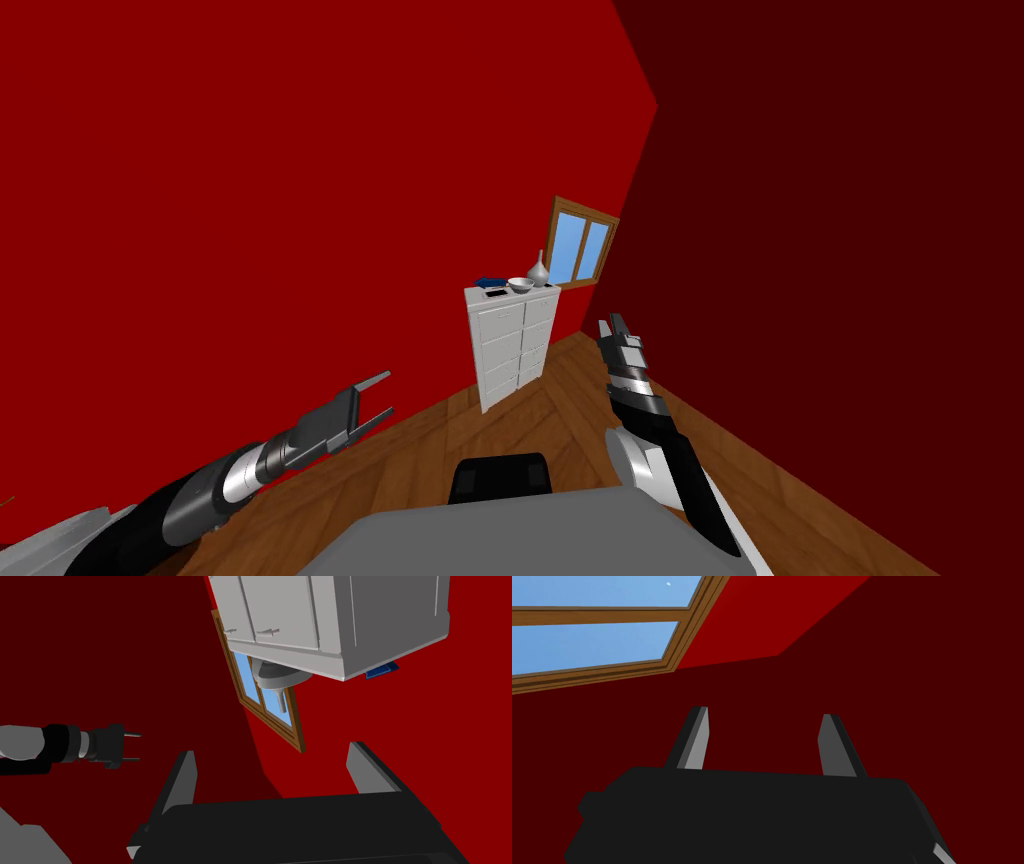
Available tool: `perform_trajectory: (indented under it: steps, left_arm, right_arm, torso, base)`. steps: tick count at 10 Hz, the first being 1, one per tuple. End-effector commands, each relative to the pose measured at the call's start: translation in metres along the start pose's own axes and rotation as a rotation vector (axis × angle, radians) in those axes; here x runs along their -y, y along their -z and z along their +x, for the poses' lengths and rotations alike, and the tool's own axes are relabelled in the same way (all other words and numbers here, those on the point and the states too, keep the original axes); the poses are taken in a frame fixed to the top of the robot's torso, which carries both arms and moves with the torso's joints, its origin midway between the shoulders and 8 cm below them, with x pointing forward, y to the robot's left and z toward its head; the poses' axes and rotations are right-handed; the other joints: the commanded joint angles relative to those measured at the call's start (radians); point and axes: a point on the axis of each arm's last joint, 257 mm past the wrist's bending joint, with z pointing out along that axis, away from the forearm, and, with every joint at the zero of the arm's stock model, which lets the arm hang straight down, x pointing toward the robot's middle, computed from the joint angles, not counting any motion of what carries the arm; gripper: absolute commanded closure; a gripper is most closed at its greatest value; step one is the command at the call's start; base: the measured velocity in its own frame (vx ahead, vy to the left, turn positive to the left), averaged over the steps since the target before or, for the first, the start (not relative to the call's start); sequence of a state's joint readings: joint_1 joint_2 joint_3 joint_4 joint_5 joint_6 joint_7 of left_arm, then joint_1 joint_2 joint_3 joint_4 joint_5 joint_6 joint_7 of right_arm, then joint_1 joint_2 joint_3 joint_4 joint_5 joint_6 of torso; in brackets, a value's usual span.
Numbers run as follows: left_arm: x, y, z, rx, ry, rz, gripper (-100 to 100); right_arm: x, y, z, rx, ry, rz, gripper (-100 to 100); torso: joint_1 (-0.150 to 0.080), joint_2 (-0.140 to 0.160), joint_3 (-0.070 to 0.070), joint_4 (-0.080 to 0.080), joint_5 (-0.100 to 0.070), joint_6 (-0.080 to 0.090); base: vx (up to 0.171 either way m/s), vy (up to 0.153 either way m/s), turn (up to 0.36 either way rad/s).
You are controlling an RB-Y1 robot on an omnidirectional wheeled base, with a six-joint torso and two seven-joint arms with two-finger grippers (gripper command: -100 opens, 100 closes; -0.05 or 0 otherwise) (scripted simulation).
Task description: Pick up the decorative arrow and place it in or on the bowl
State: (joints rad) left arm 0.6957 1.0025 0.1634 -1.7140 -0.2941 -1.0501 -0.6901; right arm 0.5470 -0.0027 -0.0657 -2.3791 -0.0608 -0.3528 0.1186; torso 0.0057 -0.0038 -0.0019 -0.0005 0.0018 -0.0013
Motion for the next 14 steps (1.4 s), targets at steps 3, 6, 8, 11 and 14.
perform_trajectory:
  steps: [3, 6, 8, 11, 14]
  left_arm:
    - [-0.001, 0.017, 0.012, -0.085, -0.120, 0.077, -100]
    - [-0.004, 0.034, 0.022, -0.159, -0.224, 0.152, -100]
    - [-0.009, 0.052, 0.030, -0.226, -0.309, 0.225, -100]
    - [-0.016, 0.070, 0.037, -0.290, -0.412, 0.307, -100]
    - [-0.025, 0.089, 0.041, -0.350, -0.511, 0.397, -100]
  right_arm:
    - [0.000, 0.000, 0.000, 0.000, 0.000, 0.000, 0]
    - [0.000, 0.000, 0.000, 0.000, 0.000, 0.000, 0]
    - [0.000, 0.000, 0.000, 0.000, 0.000, 0.000, 0]
    - [0.000, 0.000, 0.000, 0.000, 0.000, 0.000, 0]
    - [0.000, 0.000, 0.000, 0.000, 0.000, 0.000, 0]
  torso:
    - [0.002, 0.001, 0.000, 0.000, 0.000, 0.001]
    - [0.001, -0.001, 0.000, 0.000, 0.000, 0.001]
    - [0.001, -0.002, -0.001, 0.000, 0.000, 0.002]
    - [0.002, -0.002, -0.001, -0.001, 0.000, 0.002]
    - [0.001, -0.003, -0.002, -0.001, 0.000, 0.001]
  base:
    - [-0.038, 0.066, -0.189]
    - [-0.027, 0.057, -0.209]
    - [-0.022, 0.070, -0.289]
    - [-0.024, 0.061, -0.203]
    - [-0.013, 0.054, -0.216]
